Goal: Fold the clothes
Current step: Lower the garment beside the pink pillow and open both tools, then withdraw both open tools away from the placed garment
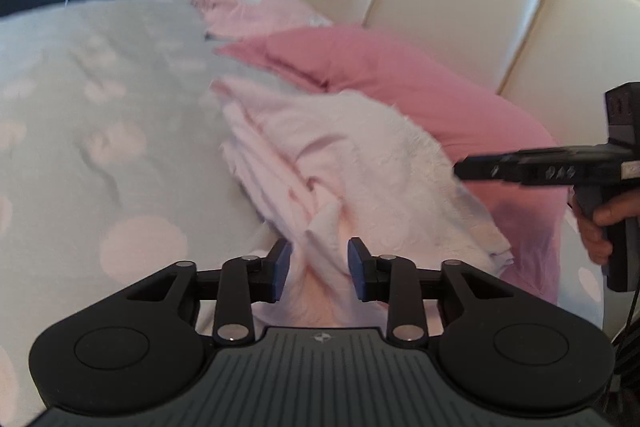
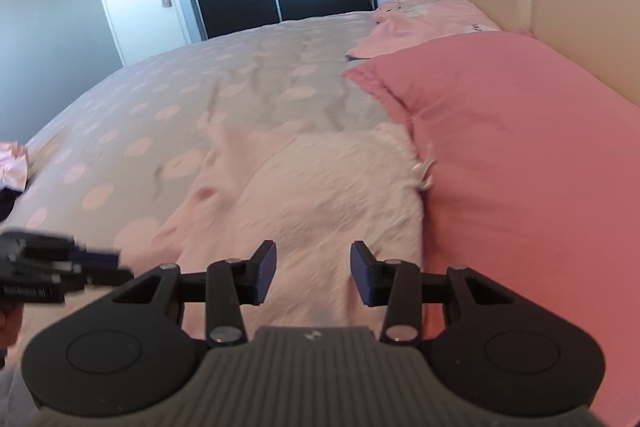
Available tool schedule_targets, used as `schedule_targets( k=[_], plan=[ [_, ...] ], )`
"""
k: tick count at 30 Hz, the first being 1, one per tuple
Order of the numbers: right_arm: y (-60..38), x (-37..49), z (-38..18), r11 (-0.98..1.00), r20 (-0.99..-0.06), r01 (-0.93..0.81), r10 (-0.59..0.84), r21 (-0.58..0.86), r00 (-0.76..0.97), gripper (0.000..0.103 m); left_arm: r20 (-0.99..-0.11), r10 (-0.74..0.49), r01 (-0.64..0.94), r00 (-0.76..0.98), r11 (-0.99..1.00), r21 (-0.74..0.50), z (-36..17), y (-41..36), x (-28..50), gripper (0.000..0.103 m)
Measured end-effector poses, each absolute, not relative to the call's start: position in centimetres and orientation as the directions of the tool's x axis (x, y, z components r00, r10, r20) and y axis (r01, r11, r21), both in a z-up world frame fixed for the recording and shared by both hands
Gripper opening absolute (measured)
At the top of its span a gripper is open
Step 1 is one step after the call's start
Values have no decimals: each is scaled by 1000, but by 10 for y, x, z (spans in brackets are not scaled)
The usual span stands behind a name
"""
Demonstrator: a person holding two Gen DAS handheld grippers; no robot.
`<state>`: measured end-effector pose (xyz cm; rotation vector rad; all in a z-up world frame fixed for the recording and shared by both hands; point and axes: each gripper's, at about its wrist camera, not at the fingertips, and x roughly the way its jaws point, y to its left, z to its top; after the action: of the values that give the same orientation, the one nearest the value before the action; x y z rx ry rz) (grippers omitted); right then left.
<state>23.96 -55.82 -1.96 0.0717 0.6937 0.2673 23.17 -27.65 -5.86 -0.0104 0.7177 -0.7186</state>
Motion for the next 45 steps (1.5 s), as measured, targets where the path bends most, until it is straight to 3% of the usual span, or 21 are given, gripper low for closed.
schedule_targets(
  k=[5, 13, 19, 23, 30, 38, 45],
  plan=[
    [-543, 220, -33, 966, -653, -243, 238, 85, 719, 45, -576, -642, 676, 506, 710, -198, -48, -297, 218, 41],
    [-548, 212, -84, 972, -709, -203, 225, 116, 668, 50, -715, -543, 656, 441, 739, -156, -108, -321, 218, 33],
    [-553, 207, -81, 970, -695, -201, 237, 135, 679, 50, -704, -560, 680, 436, 718, -150, -97, -316, 217, 33],
    [-558, 205, -49, 971, -624, -208, 237, 121, 745, 49, -630, -610, 693, 480, 704, -154, -65, -311, 225, 33],
    [-563, 263, -20, 991, -580, -127, 133, 51, 804, 39, -576, -596, 643, 559, 751, -153, -40, -326, 292, 33],
    [-556, 326, -50, 991, -585, -97, 133, 93, 800, 39, -632, -545, 580, 551, 795, -179, -78, -340, 362, 33],
    [-548, 334, -86, 992, -609, -94, 128, 89, 783, 39, -647, -546, 575, 532, 794, -196, -107, -333, 367, 33]
  ],
)
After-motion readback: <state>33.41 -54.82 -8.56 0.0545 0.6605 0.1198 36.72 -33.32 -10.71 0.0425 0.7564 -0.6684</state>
